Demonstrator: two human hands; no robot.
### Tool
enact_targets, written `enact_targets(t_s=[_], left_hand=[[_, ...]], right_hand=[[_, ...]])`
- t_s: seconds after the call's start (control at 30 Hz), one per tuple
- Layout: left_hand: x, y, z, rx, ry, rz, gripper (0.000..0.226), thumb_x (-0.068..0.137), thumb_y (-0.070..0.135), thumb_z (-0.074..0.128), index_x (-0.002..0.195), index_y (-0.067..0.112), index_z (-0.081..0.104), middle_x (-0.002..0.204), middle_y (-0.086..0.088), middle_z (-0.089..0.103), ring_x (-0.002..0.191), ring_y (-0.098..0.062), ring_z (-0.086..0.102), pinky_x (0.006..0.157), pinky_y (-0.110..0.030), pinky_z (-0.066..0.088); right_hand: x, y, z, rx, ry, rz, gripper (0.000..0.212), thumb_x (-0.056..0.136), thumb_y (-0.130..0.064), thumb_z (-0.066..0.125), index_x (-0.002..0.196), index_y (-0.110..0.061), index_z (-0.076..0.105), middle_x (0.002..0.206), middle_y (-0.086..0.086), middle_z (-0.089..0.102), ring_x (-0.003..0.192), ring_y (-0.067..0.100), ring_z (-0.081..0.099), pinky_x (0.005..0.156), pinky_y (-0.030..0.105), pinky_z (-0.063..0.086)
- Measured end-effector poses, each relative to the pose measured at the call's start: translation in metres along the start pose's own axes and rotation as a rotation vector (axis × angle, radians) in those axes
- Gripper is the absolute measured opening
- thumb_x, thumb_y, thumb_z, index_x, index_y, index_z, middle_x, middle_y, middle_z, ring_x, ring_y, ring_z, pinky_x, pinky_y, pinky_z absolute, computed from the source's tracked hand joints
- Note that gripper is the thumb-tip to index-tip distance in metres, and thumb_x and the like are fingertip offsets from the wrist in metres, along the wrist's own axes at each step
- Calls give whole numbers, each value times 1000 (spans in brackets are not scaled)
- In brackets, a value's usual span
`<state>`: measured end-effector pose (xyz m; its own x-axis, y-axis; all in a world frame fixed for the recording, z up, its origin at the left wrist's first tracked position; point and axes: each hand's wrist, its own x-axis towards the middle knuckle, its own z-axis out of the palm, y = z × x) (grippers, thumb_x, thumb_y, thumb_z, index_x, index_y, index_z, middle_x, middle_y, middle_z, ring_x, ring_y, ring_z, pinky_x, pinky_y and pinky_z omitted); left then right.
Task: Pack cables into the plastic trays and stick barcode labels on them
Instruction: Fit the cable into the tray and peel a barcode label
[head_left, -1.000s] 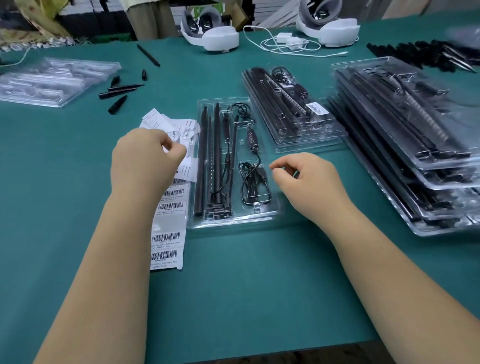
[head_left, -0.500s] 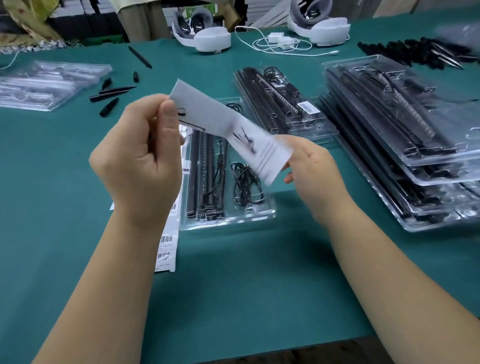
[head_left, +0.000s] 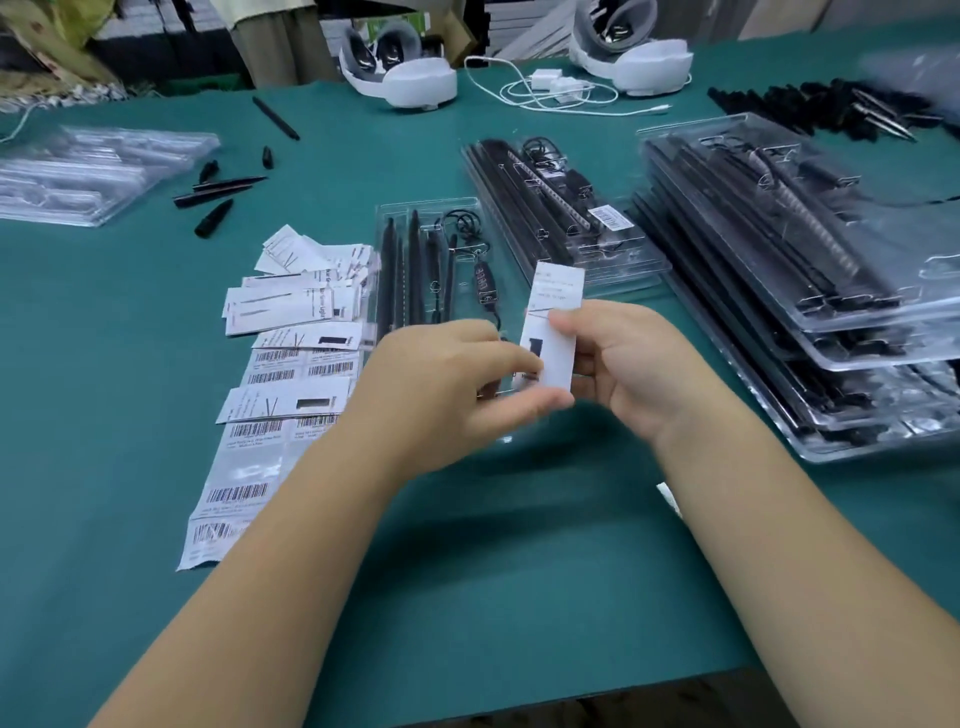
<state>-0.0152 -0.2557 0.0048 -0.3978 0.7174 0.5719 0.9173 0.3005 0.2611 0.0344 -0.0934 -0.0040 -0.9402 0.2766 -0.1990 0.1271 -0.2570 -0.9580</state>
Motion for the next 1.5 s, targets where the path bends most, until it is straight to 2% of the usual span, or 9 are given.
enact_targets(t_s=[0.17,0.37,0.5,0.6,0.8,1.0,1.13,1.33,1.5], left_hand=[[2,-8,0,-60,-4,-305,38,83,54,59,67,20,62,52,6,50,52,-8,46,53,-33,42],[-2,-19,2,114,-494,-347,57,52,77,60,88,35,46,66,18,47,61,7,44,52,-22,29],[-1,-24,6,8,-447,-361,59,54,75,61,96,35,49,61,14,45,62,6,47,50,-21,26],[-1,-29,3,-97,-431,-399,67,57,70,65,113,33,59,55,13,46,58,5,48,51,-18,31],[4,-30,1,-96,-472,-400,69,64,62,71,123,26,65,50,29,50,52,11,49,51,-10,34],[2,-9,24,278,-380,-370,75,58,79,49,107,22,51,86,10,54,79,-16,54,64,-29,38],[6,-6,36,376,-368,-422,75,62,87,40,90,17,38,70,10,34,67,-19,40,56,-31,30],[5,-15,27,269,-355,-202,67,87,62,18,97,9,58,83,-7,60,84,-29,59,71,-38,45],[3,-22,24,66,-288,-164,44,103,32,29,64,18,44,58,-6,51,62,-22,49,68,-38,41]], right_hand=[[4,5,2,-151,43,-71,14,94,-14,54,96,-19,67,84,-3,73,72,12,68,68,31,57],[15,5,-11,-277,319,-158,20,90,-16,60,97,-34,65,81,-15,70,62,2,65,59,20,49],[12,1,-16,-335,291,-51,30,87,-11,57,69,-31,71,63,-10,70,53,9,60,63,30,47],[12,-3,-23,-425,296,12,19,81,-6,54,89,-3,70,70,18,64,61,18,52,62,34,40],[5,-8,-28,-633,142,138,10,79,-5,58,83,-6,68,66,5,63,46,14,53,44,20,40],[5,-9,-27,-728,193,99,9,74,-10,55,79,-14,61,51,2,41,38,14,33,38,13,21],[6,-8,-25,-755,174,108,11,76,-11,55,82,-13,64,65,7,50,46,17,40,40,16,27],[9,-8,-31,-579,208,130,18,81,-7,56,92,2,66,56,1,59,37,9,51,38,16,37],[6,-10,-32,-369,108,154,13,90,-7,57,90,-14,68,65,-2,71,49,8,63,42,17,46]])
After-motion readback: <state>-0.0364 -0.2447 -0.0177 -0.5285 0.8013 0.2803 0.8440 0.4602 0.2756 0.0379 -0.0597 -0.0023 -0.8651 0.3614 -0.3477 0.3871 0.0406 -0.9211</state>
